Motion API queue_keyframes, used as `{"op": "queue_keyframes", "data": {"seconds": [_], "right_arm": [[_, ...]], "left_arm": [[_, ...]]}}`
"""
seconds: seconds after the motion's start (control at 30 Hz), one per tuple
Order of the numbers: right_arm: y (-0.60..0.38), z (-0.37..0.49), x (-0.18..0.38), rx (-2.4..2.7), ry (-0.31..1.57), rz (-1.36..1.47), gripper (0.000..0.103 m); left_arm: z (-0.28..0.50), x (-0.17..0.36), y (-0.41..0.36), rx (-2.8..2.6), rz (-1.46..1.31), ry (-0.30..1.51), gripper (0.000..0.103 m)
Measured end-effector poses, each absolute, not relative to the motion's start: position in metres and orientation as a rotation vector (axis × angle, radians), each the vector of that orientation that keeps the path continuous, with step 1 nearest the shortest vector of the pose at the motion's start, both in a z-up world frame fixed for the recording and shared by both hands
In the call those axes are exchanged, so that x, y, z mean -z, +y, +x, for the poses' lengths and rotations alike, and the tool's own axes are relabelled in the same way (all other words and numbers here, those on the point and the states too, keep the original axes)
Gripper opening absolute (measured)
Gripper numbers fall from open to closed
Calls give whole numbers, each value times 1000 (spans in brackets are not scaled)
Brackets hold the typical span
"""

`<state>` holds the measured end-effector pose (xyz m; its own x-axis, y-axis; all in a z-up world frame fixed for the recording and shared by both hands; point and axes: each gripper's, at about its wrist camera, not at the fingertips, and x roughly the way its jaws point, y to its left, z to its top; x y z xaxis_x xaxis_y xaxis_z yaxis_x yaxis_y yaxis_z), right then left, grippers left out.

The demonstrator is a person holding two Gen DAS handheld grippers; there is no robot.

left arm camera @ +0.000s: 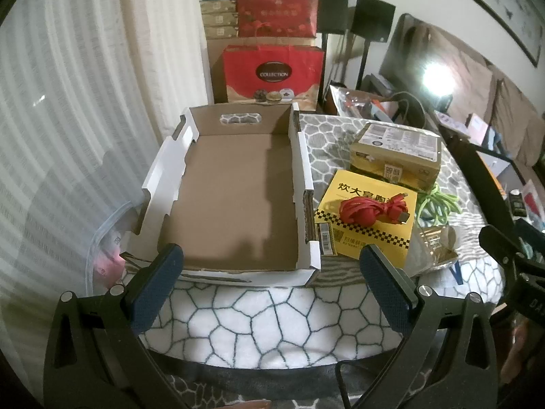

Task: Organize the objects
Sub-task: 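Move the left tool toward the cardboard tray box wall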

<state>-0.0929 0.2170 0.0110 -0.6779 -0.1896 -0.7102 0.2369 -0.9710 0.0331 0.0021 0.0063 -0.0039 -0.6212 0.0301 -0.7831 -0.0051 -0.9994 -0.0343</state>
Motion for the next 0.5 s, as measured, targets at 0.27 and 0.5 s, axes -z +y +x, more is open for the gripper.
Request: {"op": "queue_keyframes", "data": {"seconds": [0.27,0.5], "right_arm": [[215,-93,-11,2683,91,1122,103],[216,-92,-11,2680,94,1120,103]], "left_arm": [[3,5,7,-2804,-1360,-44,103],[3,5,8,-2804,-1360,-44,103]]}}
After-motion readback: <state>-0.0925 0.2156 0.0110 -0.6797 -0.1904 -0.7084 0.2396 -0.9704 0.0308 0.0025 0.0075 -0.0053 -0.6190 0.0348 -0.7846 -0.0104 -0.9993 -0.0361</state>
